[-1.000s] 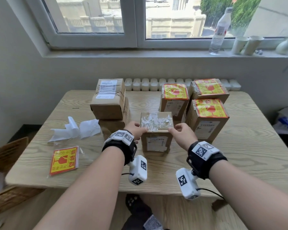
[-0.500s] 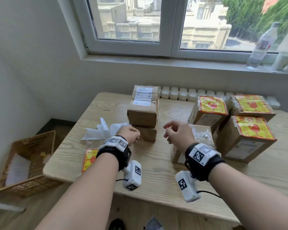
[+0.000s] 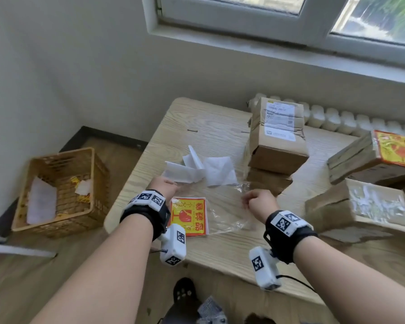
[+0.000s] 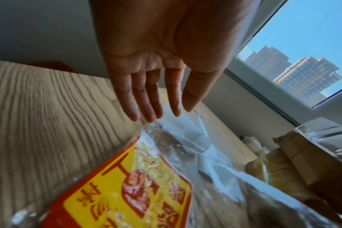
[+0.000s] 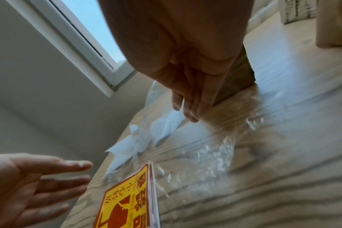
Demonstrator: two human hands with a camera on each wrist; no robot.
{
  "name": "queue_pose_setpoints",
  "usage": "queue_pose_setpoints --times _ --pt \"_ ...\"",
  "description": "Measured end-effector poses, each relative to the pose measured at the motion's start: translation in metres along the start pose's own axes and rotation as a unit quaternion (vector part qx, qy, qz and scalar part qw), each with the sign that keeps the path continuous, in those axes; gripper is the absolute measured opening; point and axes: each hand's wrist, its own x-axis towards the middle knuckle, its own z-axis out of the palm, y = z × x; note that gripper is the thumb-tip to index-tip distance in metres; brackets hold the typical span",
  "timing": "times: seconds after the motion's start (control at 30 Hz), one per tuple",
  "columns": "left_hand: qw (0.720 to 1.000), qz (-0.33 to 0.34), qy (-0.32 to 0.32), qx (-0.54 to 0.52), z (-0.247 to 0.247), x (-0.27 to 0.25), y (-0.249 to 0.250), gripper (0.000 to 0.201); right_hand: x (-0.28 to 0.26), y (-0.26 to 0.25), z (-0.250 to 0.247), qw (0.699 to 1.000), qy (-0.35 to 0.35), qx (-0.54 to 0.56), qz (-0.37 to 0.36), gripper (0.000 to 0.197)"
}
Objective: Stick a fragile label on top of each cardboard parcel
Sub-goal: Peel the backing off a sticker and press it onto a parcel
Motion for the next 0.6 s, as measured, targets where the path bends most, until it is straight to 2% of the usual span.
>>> queue_pose_setpoints --times 0.07,0.13,0.27,0.43,0.6 --pt "0.999 -0.021 -0.015 0.034 0.001 0.007 -0.011 0.025 0.001 -0.001 0.014 0.997 -0.028 0.039 0.053 0.040" --pt "0.997 -0.037 -0.045 0.059 0.005 0.009 -0.016 0.007 -0.001 -0.002 0.023 0.992 -0.076 0.056 0.084 0.038" --pt "0.995 -0.059 -0.044 0.064 0.017 0.021 -0.026 0.032 0.007 -0.002 0.043 0.985 -0.122 0.067 0.103 0.018" --pt "0.994 -0.074 -0.071 0.023 0.036 0.055 -0.054 0.034 0.047 0.030 0.071 0.983 -0.132 -0.012 0.131 0.016" --pt "0.996 -0.058 -0.065 0.008 0.032 0.045 -0.049 0.021 0.011 -0.013 0.075 0.984 -0.103 -0.045 0.139 0.025"
